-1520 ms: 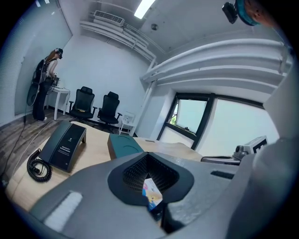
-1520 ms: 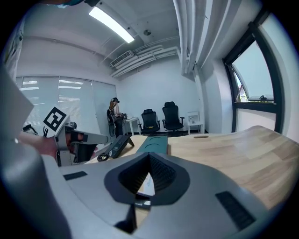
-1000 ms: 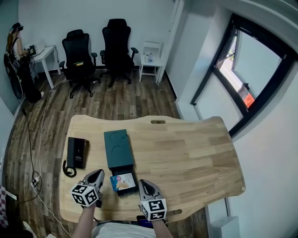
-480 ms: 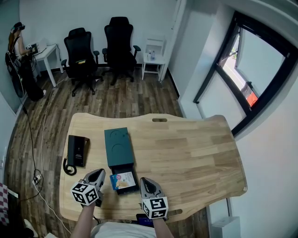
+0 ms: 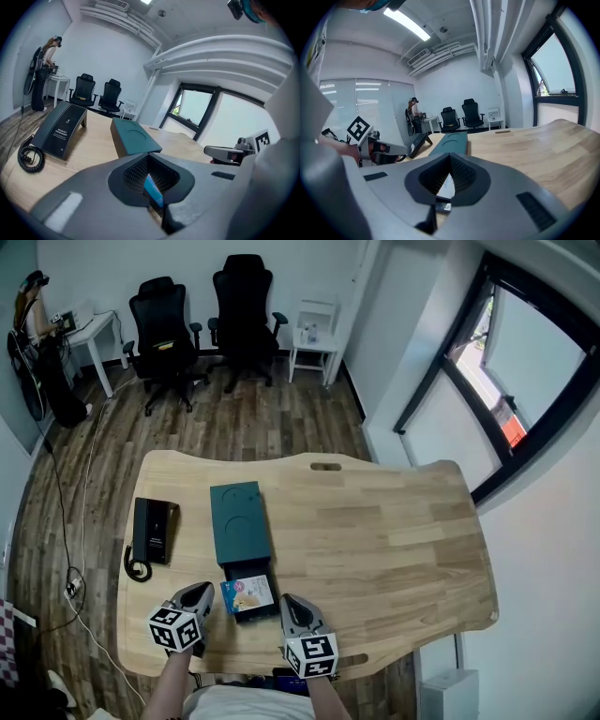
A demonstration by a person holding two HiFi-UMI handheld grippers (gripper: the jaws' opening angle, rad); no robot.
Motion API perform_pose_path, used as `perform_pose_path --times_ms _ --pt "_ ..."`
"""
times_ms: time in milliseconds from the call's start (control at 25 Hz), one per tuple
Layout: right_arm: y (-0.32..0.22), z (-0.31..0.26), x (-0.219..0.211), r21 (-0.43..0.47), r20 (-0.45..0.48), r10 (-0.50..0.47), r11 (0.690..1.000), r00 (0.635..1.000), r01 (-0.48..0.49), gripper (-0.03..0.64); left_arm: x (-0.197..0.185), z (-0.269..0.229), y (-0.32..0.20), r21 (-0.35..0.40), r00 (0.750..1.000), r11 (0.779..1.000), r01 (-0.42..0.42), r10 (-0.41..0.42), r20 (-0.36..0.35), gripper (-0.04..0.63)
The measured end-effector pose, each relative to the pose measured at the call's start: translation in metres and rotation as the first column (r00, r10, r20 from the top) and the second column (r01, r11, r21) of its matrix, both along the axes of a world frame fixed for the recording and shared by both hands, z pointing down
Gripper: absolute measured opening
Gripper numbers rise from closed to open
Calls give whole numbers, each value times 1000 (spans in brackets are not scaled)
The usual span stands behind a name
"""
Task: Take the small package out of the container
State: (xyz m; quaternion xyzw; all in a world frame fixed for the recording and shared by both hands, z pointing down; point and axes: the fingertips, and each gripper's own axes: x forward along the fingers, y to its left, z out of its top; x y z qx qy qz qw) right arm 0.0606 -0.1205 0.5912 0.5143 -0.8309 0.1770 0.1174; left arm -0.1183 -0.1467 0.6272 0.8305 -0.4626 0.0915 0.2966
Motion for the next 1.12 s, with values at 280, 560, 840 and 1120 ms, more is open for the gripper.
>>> perform_pose_path --times_ms 280,560,840,1120 --pt "6 17 -1 -40 -12 -14 999 1000 14 3 4 22 9 -69 1000 998 6 -8 -29 1" --pt "12 32 11 -82 -11 -6 997 1000 5 3 19 37 18 -133 999 991 -22 16 -48 10" --pt "12 46 9 -119 8 -33 992 999 34 3 26 54 20 -194 998 981 -13 2 -59 137" --pt "11 60 10 -160 11 -58 985 998 59 3 35 66 18 -266 996 964 -14 -11 -92 210"
